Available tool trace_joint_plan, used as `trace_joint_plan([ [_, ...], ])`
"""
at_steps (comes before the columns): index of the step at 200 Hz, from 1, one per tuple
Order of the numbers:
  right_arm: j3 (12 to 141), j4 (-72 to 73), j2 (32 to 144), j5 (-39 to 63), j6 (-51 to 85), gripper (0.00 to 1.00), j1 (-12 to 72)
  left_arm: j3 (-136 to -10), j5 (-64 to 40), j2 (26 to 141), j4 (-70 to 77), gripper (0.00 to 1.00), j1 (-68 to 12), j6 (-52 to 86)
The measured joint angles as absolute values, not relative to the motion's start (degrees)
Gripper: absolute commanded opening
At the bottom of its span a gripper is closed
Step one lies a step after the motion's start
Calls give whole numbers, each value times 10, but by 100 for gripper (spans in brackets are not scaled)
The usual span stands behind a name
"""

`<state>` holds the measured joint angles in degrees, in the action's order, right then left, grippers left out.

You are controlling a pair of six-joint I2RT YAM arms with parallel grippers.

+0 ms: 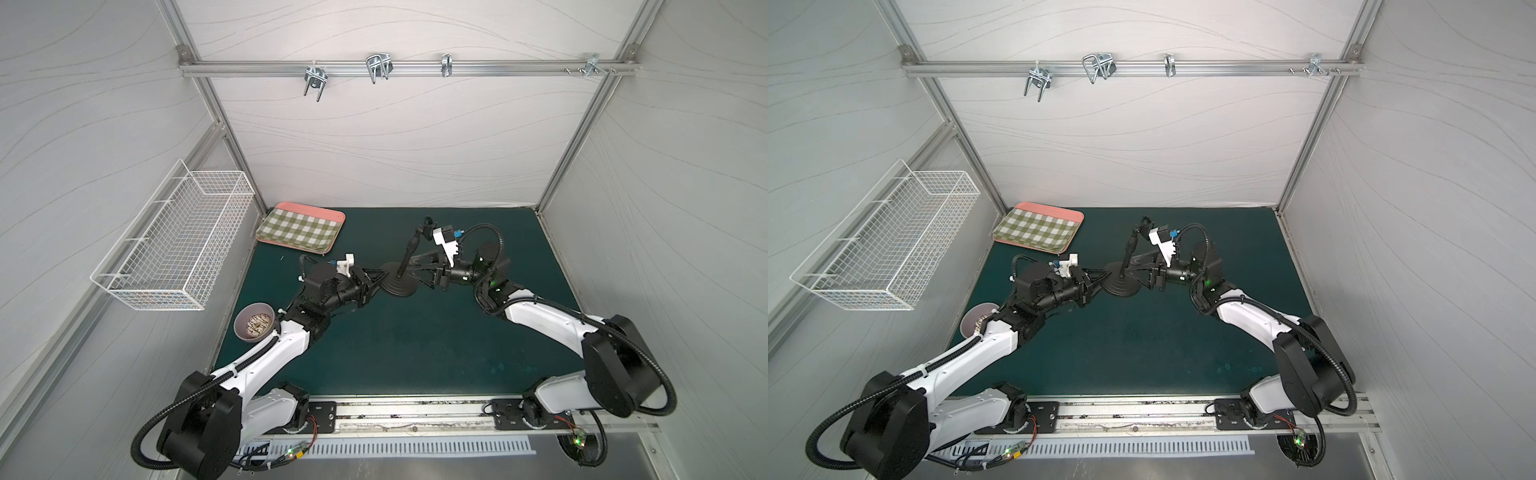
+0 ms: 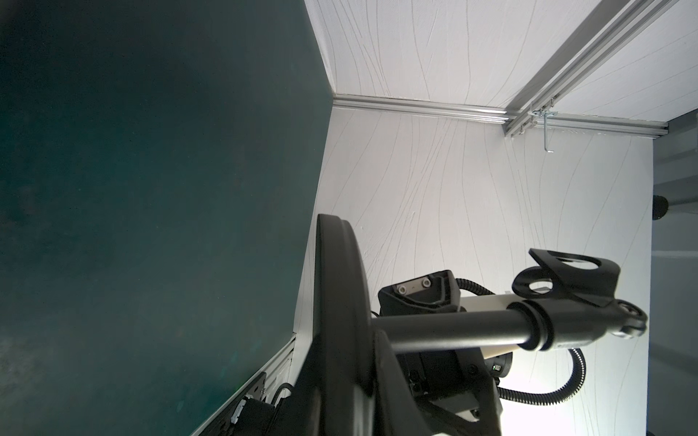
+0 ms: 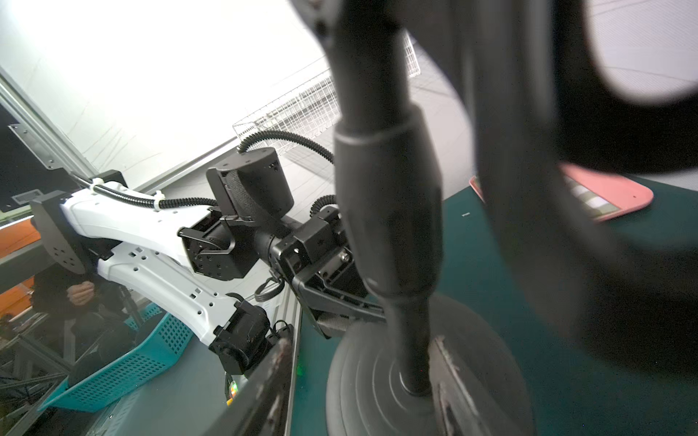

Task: Assemble a microphone stand
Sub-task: Screw the microphone stand pole into the microphone stand base.

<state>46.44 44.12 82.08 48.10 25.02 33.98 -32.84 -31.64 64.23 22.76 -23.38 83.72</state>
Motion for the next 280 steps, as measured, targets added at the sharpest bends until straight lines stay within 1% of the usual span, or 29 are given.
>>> trace_joint_plan([
  [22,472,457,837,487,252,45,340,-328,-316,642,228,0,-234,837],
  [42,479,465,852,485,253,40,341,-328,-315,642,225,0,-234,837],
  [56,479,467,856,478,249,34,343,-328,-315,642,224,0,-234,837],
  [70,479,465,856,462,241,27,349,-328,-316,642,224,0,-234,836],
  [94,481,452,855,425,228,18,357,-328,-315,642,224,0,-234,836],
  [110,478,430,844,376,216,15,367,-328,-312,642,222,0,-233,842],
  [124,465,412,821,318,209,12,387,-328,-312,642,220,0,-233,843],
  [145,436,383,773,205,203,12,429,-328,-317,642,220,0,-233,842],
  [171,429,318,721,-8,194,13,518,-328,-325,641,221,0,-234,841],
  [190,443,272,712,-159,203,12,582,-328,-335,641,219,0,-234,839],
  [200,453,255,714,-230,210,14,614,-328,-340,641,220,0,-234,837],
  [208,461,244,717,-279,215,19,635,-328,-344,641,220,0,-234,837],
  [213,465,240,719,-302,218,25,644,-328,-346,641,221,0,-234,836],
  [224,474,234,727,-337,229,45,659,-328,-347,641,221,0,-234,835],
  [228,477,230,730,-346,233,51,664,-328,-345,642,222,0,-235,835],
  [241,485,222,735,-356,236,63,677,-328,-338,642,221,0,-235,835],
  [260,484,218,728,-341,224,70,679,-328,-328,642,220,0,-234,836],
  [280,462,218,698,-252,209,69,636,-328,-320,642,220,0,-234,836],
])
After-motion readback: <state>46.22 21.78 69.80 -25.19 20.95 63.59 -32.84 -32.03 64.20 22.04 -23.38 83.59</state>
